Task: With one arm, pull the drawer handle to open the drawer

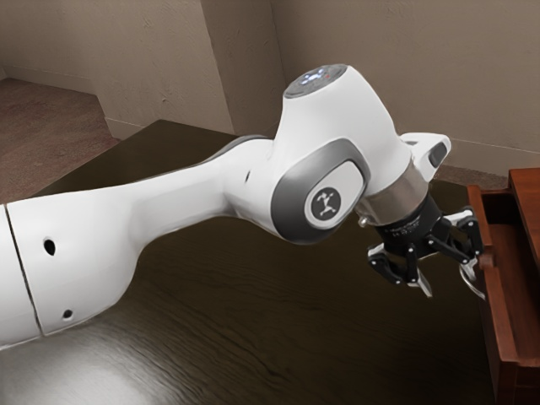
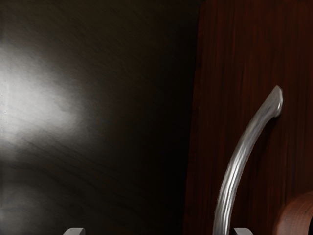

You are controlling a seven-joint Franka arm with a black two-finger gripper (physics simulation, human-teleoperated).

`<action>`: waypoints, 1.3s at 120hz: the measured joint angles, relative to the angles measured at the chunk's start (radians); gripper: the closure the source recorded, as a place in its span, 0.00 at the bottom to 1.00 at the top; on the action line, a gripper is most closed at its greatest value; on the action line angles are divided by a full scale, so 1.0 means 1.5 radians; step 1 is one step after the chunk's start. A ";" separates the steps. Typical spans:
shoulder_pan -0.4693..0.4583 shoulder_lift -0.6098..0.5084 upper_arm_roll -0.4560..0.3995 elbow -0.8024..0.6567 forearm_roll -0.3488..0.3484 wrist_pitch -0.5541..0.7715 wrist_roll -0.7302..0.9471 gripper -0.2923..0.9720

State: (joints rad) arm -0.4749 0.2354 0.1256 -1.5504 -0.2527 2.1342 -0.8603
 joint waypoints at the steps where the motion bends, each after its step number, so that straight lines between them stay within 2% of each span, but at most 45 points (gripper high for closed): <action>1: 0.000 -0.001 0.000 -0.002 0.000 0.000 0.000 0.50; 66: 0.038 -0.055 -0.002 -0.081 0.016 0.018 -0.003 0.50; 107: 0.085 -0.077 -0.031 -0.111 0.023 0.020 -0.008 0.50; 156: 0.088 -0.099 -0.026 -0.141 0.019 0.021 -0.012 0.50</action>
State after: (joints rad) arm -0.3427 0.0865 0.0874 -1.7622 -0.2244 2.1655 -0.8785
